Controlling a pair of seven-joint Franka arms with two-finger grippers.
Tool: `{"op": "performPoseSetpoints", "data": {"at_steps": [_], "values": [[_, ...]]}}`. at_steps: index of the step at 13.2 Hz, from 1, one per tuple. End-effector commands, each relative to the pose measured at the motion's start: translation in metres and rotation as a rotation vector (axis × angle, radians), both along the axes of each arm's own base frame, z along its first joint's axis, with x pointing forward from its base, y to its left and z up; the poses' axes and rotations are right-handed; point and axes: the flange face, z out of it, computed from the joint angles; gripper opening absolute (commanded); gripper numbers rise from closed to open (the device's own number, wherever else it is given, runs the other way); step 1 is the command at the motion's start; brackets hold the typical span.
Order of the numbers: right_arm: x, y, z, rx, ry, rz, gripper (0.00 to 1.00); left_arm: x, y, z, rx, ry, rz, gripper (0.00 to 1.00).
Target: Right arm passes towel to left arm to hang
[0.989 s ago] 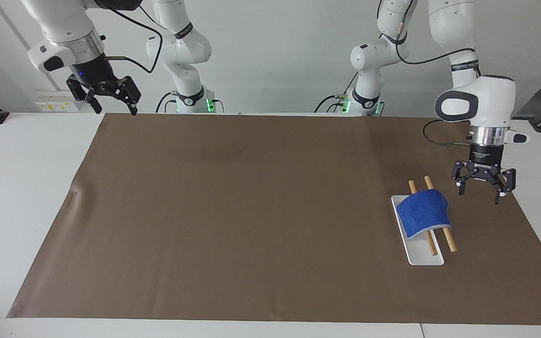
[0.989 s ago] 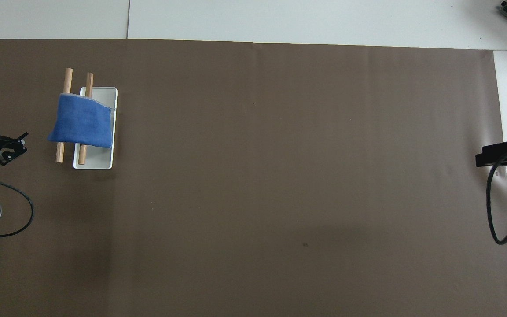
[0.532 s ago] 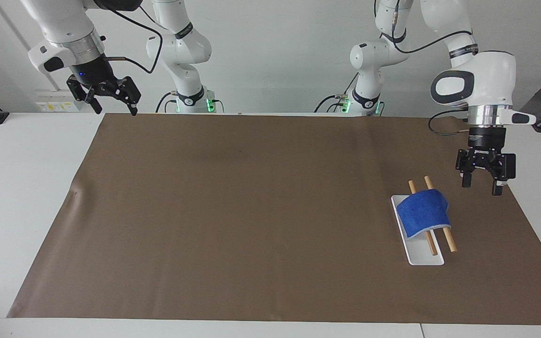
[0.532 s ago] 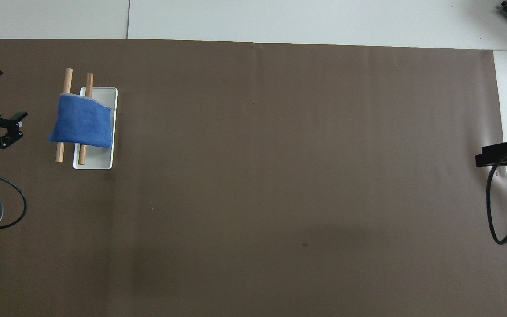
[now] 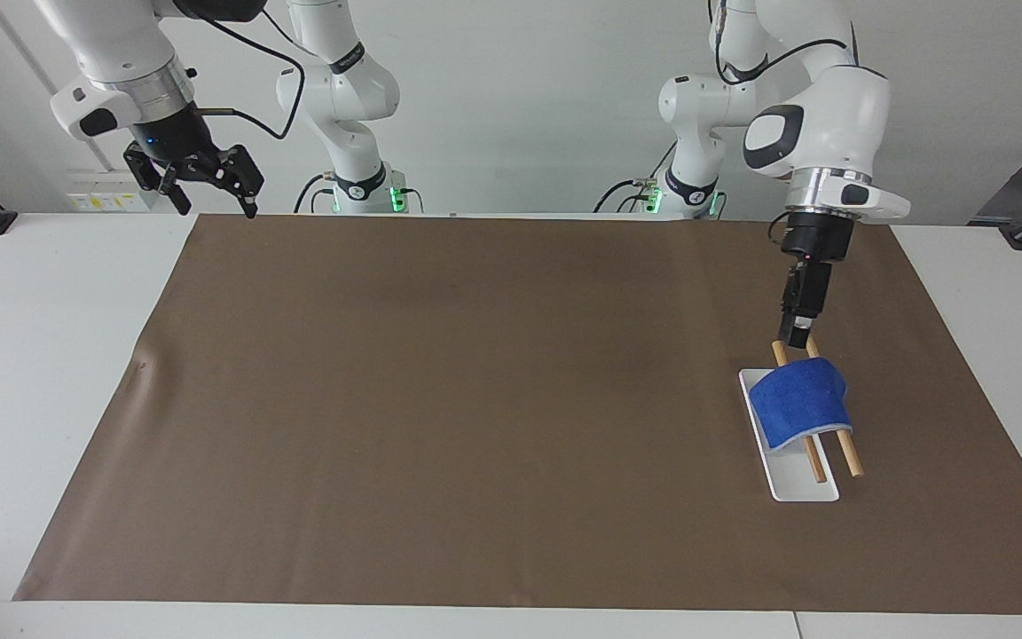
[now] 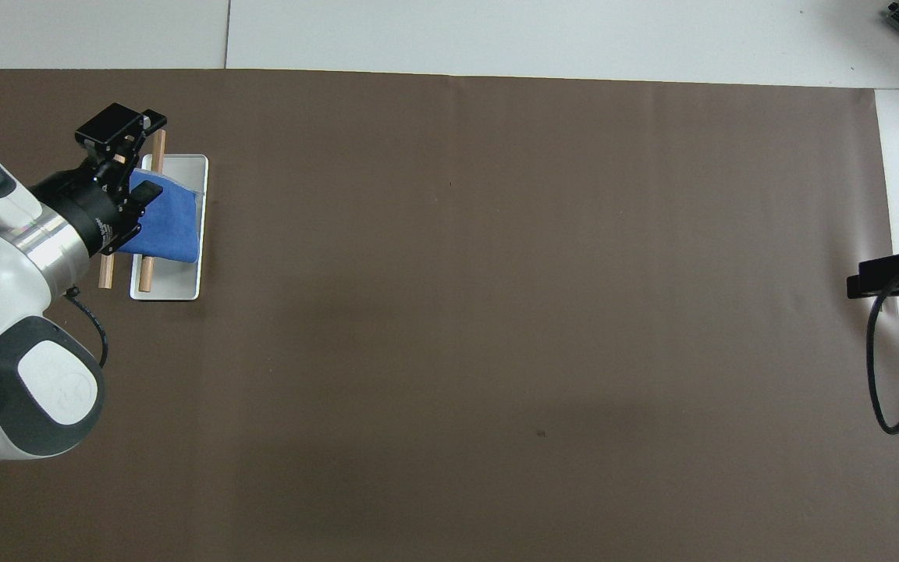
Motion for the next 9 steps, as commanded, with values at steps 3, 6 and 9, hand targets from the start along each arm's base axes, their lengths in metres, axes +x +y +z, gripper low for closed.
{"op": "performPoseSetpoints", "data": {"at_steps": [3, 6, 9], "values": [[-0.012, -0.005, -0.001, -0.008, 0.024, 0.000, 1.00, -0.006, -0.031, 0.013, 0.256, 0.117, -0.317, 1.00], [-0.015, -0.009, -0.003, -0.006, 0.036, -0.004, 1.00, -0.004, -0.018, 0.012, 0.469, 0.115, -0.598, 1.00], [-0.016, -0.010, -0.002, -0.006, 0.034, -0.007, 1.00, 0.002, -0.001, 0.033, 0.725, 0.210, -0.781, 1.00]]}}
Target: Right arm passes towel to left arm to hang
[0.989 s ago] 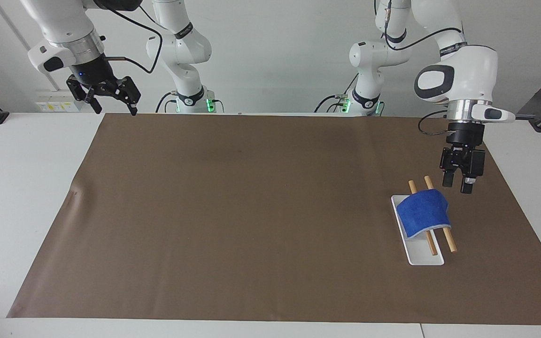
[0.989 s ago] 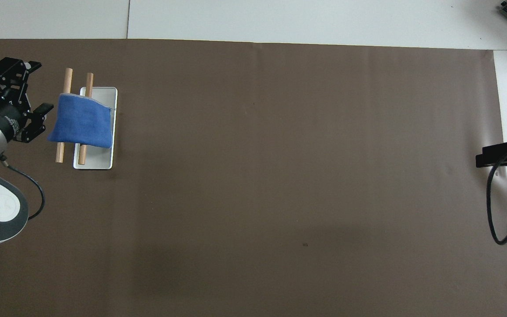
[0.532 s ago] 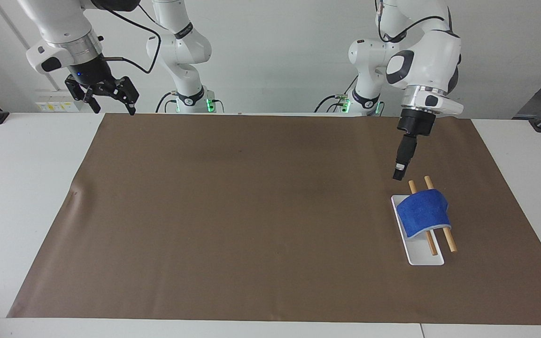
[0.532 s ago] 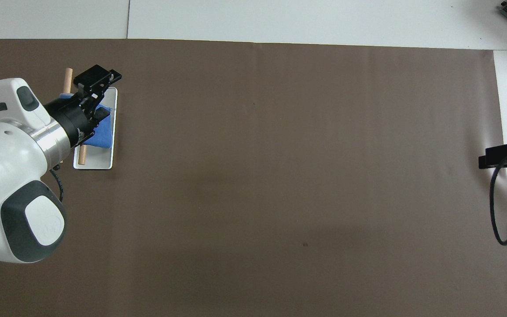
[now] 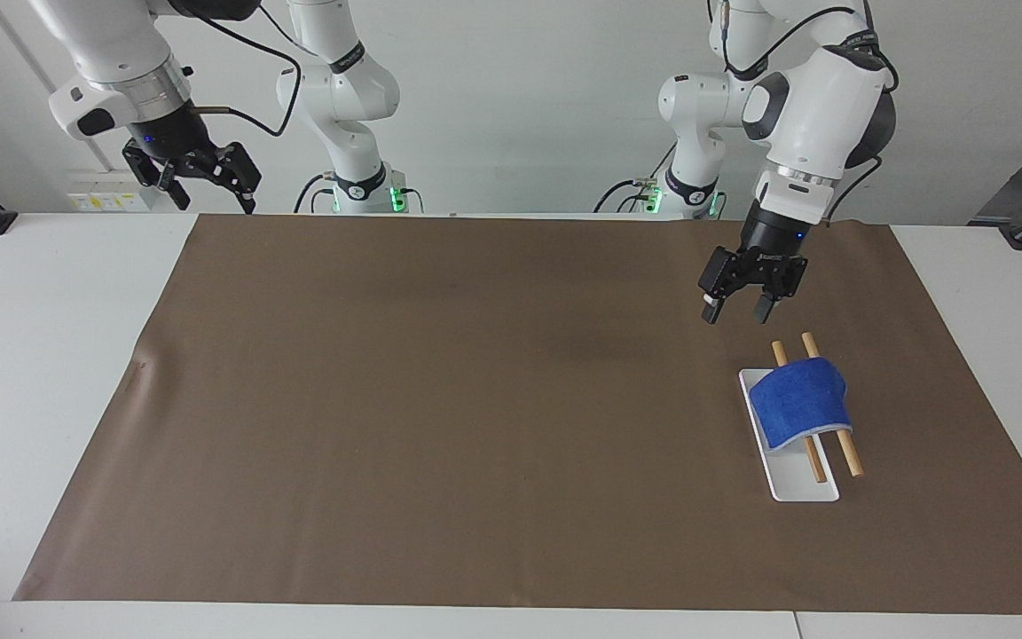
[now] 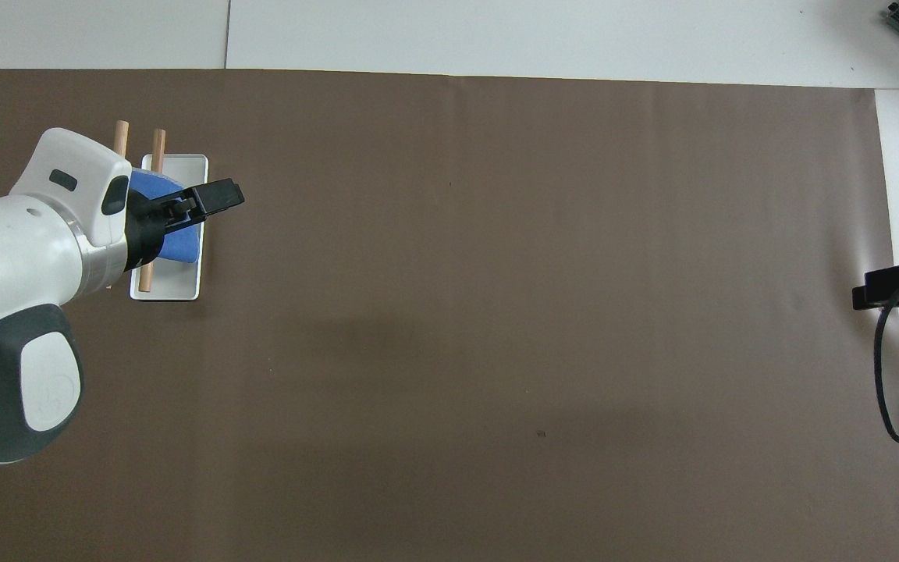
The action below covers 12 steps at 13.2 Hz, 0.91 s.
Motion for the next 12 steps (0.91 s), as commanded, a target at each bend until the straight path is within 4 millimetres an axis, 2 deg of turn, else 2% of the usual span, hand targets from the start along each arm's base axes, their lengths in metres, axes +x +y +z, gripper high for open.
{"op": "performPoseSetpoints", "data": {"at_steps": [1, 3, 4, 6, 9, 12], "values": [[-0.010, -0.006, 0.002, -0.009, 0.001, 0.000, 1.00, 0.010, 0.009, 0.028, 0.143, 0.029, -0.096, 1.00], [-0.009, -0.006, 0.003, -0.010, -0.003, -0.003, 1.00, 0.012, 0.015, 0.051, 0.158, 0.035, -0.105, 1.00], [-0.009, -0.006, 0.003, -0.010, -0.003, -0.003, 1.00, 0.014, 0.023, 0.059, 0.171, 0.056, -0.119, 1.00], [-0.009, -0.005, 0.003, -0.010, -0.003, -0.004, 1.00, 0.014, 0.030, 0.070, 0.193, 0.099, -0.163, 1.00], [-0.009, -0.004, 0.003, -0.010, -0.005, -0.009, 1.00, 0.009, 0.030, 0.084, 0.202, 0.152, -0.182, 1.00], [-0.008, -0.006, 0.004, -0.011, -0.008, -0.013, 1.00, 0.009, 0.038, 0.092, 0.219, 0.226, -0.194, 1.00]]}}
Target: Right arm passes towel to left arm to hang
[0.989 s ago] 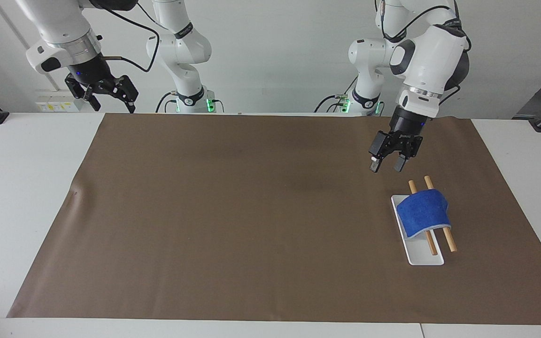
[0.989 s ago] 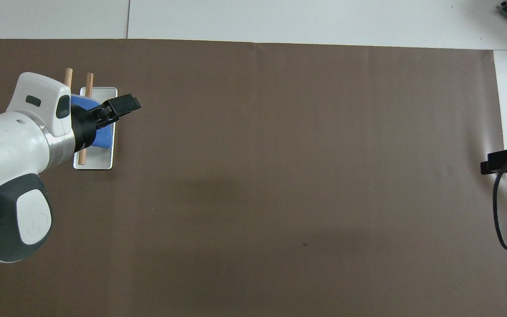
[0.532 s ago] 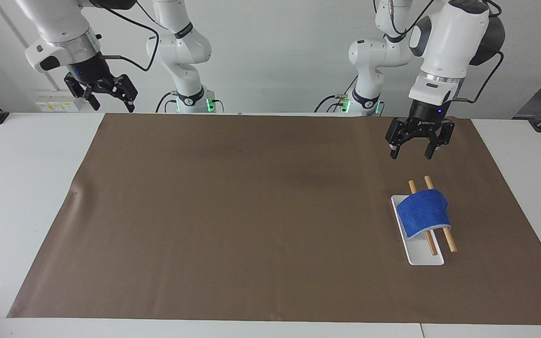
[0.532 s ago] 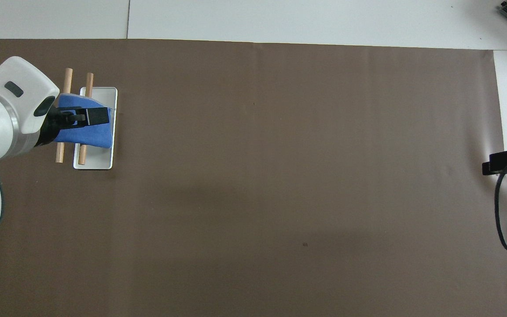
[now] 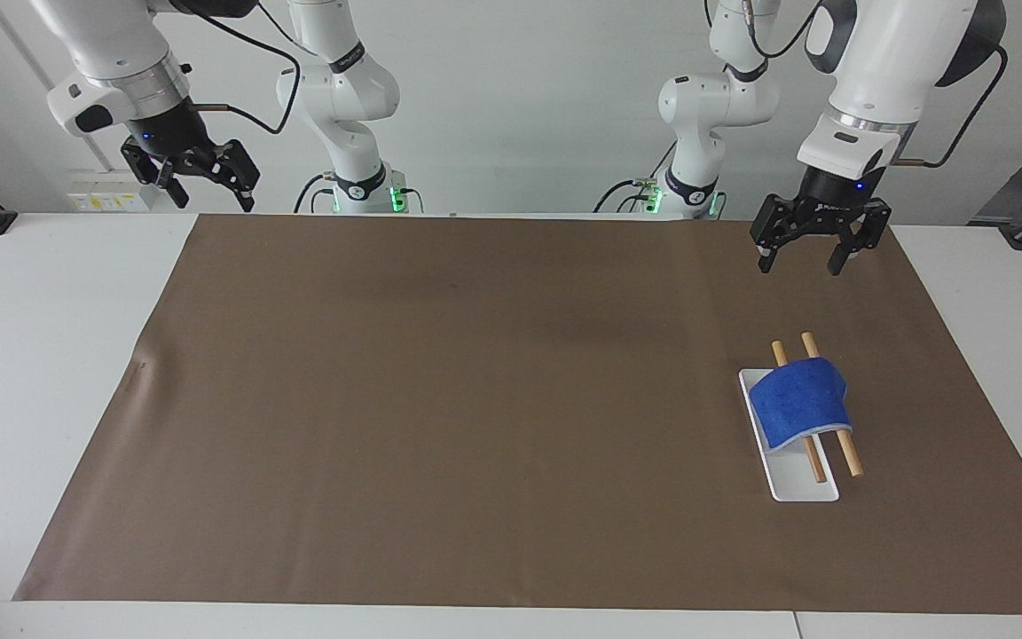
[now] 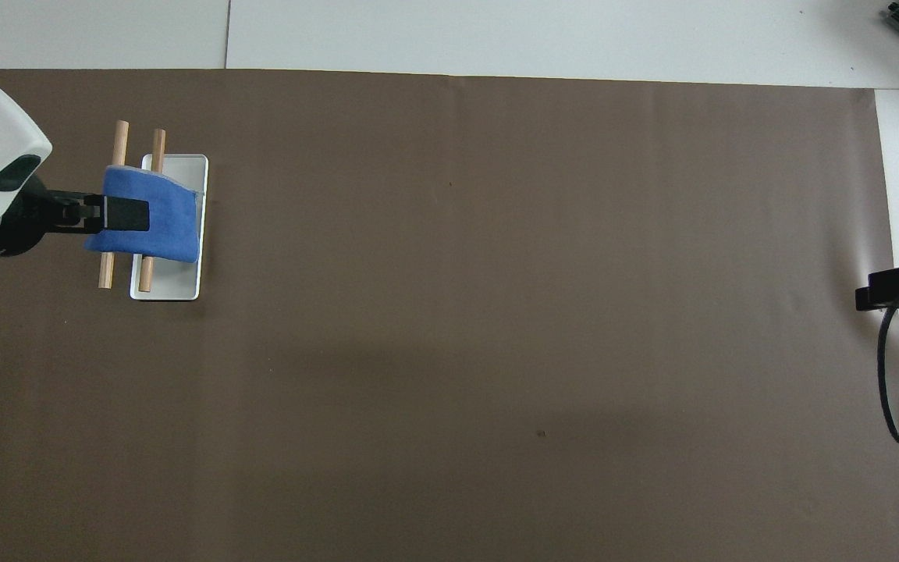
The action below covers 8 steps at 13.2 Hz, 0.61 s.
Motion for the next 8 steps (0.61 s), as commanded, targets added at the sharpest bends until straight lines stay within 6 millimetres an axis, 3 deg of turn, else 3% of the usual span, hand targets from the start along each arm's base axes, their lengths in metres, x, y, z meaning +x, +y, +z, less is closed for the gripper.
{"op": "performPoseSetpoints", "data": {"at_steps": [1, 2, 6, 8], "values": [[-0.006, -0.004, 0.003, -0.013, -0.011, -0.011, 1.00, 0.006, 0.022, 0.014, 0.034, 0.055, -0.042, 1.00], [-0.005, -0.004, 0.003, -0.013, -0.012, -0.011, 1.00, 0.005, 0.037, 0.015, 0.042, 0.077, -0.068, 1.00], [-0.005, -0.005, 0.003, -0.013, -0.012, -0.015, 1.00, -0.008, 0.049, 0.024, 0.059, 0.158, -0.121, 1.00], [-0.005, -0.004, 0.003, -0.014, -0.016, -0.031, 1.00, -0.009, 0.069, 0.027, 0.036, 0.167, -0.120, 1.00]]}}
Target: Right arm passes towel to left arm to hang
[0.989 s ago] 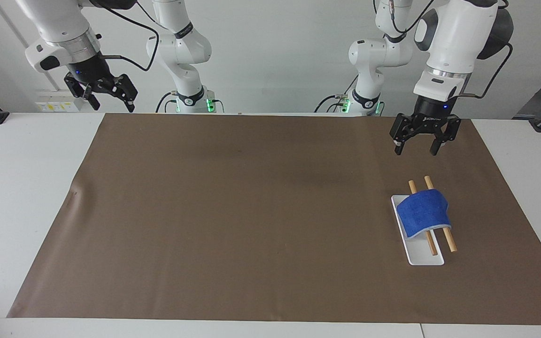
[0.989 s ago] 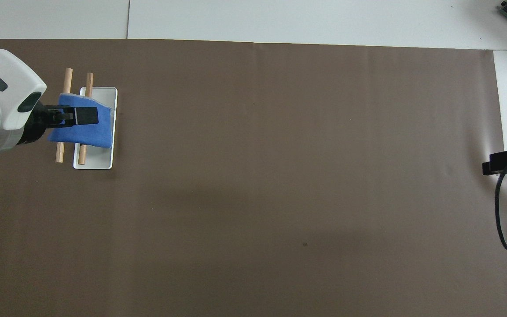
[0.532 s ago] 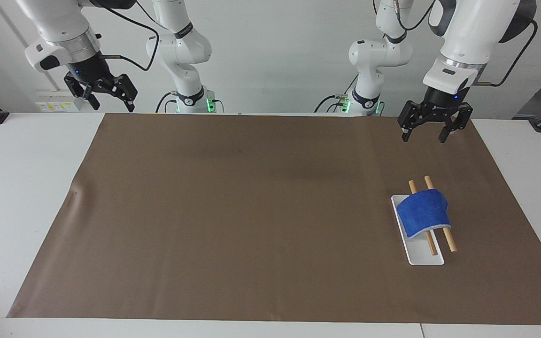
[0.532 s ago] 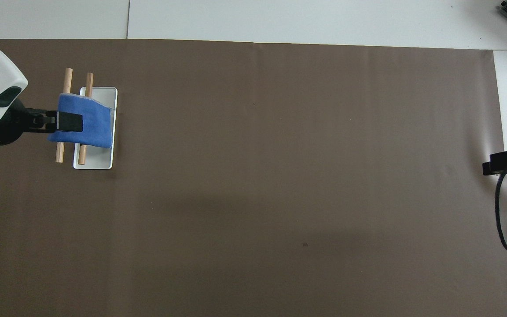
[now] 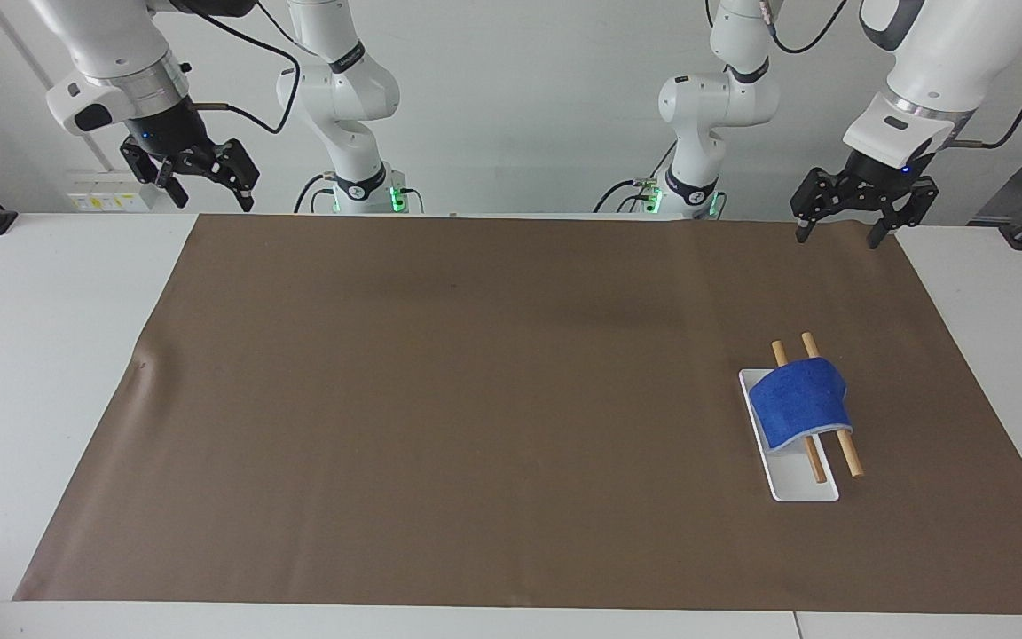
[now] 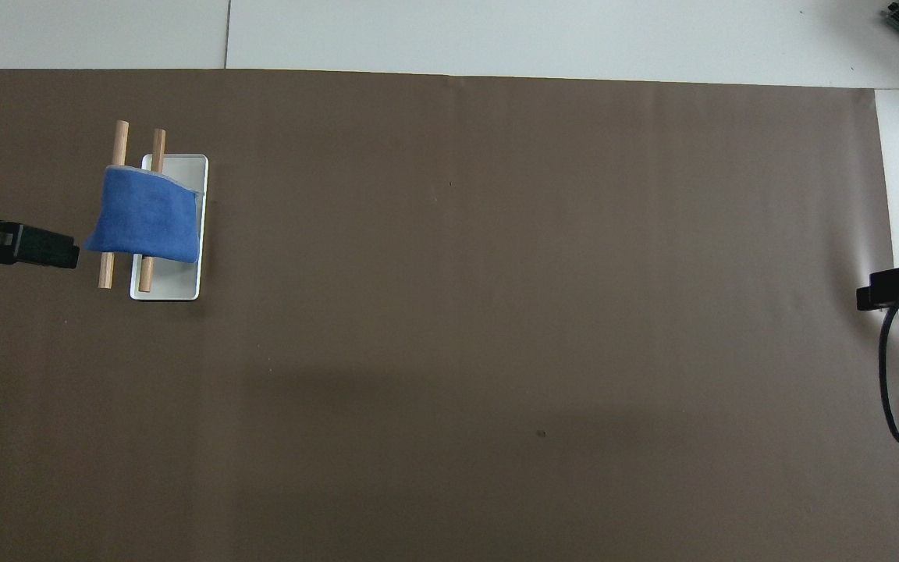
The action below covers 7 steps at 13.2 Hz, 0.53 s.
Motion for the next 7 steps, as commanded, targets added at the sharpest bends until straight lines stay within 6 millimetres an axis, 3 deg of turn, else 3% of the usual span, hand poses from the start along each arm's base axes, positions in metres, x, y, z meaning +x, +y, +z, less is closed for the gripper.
{"op": "performPoseSetpoints", "data": {"at_steps": [1, 3, 7], "values": [[-0.0042, -0.0038, 0.0024, -0.014, -0.016, -0.034, 1.00, -0.0024, 0.0108, 0.0073, -0.017, 0.024, -0.020, 1.00], [-0.0035, -0.0030, 0.0022, -0.015, -0.021, -0.035, 1.00, -0.0113, 0.0145, 0.0105, -0.018, 0.041, -0.014, 1.00], [-0.0049, -0.0037, 0.0006, -0.014, -0.015, -0.037, 1.00, -0.0107, 0.0167, 0.0129, -0.020, 0.038, -0.004, 1.00]]}}
